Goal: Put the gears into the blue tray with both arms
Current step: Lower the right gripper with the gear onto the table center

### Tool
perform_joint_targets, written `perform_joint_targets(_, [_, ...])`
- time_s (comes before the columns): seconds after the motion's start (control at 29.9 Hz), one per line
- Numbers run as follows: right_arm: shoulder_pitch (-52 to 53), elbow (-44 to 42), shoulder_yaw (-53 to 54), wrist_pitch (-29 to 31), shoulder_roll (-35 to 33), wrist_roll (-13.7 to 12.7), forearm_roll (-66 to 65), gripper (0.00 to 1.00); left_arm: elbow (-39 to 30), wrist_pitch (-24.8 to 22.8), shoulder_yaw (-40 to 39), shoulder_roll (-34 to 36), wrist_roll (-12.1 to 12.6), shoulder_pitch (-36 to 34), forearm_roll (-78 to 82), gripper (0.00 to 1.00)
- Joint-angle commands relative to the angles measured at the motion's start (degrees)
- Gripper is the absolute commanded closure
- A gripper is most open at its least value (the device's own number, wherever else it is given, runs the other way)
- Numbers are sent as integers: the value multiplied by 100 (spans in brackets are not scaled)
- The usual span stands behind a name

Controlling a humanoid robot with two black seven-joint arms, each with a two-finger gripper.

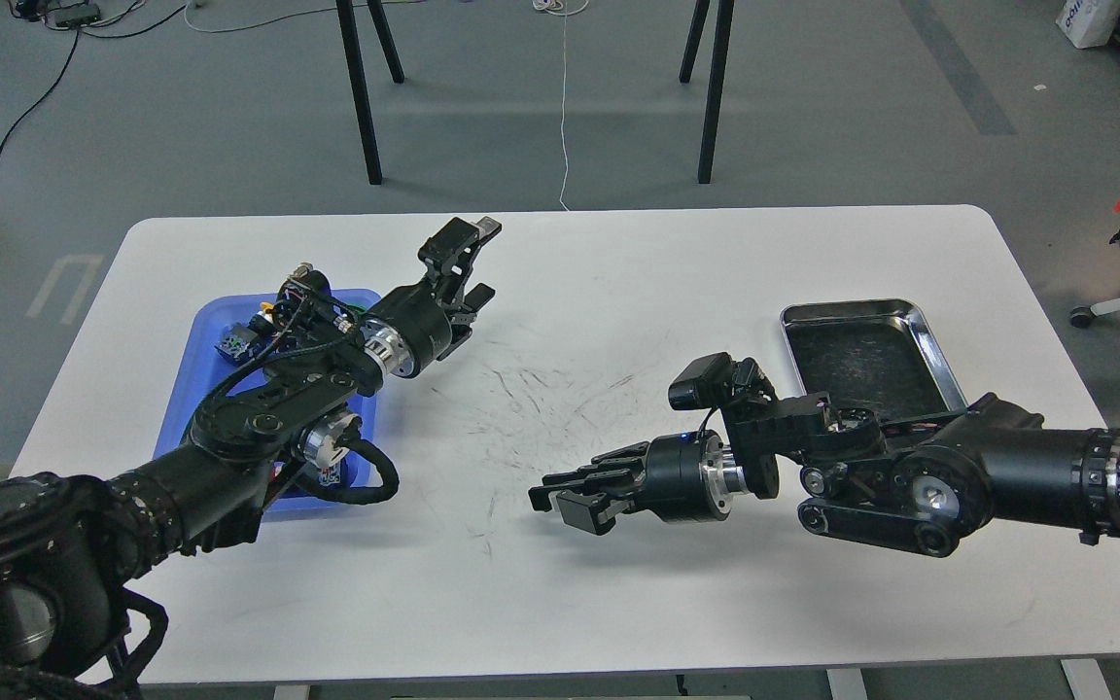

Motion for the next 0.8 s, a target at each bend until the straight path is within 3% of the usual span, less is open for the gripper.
perform_joint_targets(0.0, [-28, -308, -95, -21, 262, 0, -1, 95, -5, 0, 0, -2, 0, 1, 0, 0])
perform_joint_targets(0.57, [-160, -1557, -95, -38, 1247, 0, 7, 96, 4, 0, 9, 7, 0, -17, 0, 0])
perform_joint_targets(0.77, [-204, -1795, -95, -38, 1265, 0, 7, 96, 4, 9, -8, -2, 0, -26, 0, 0])
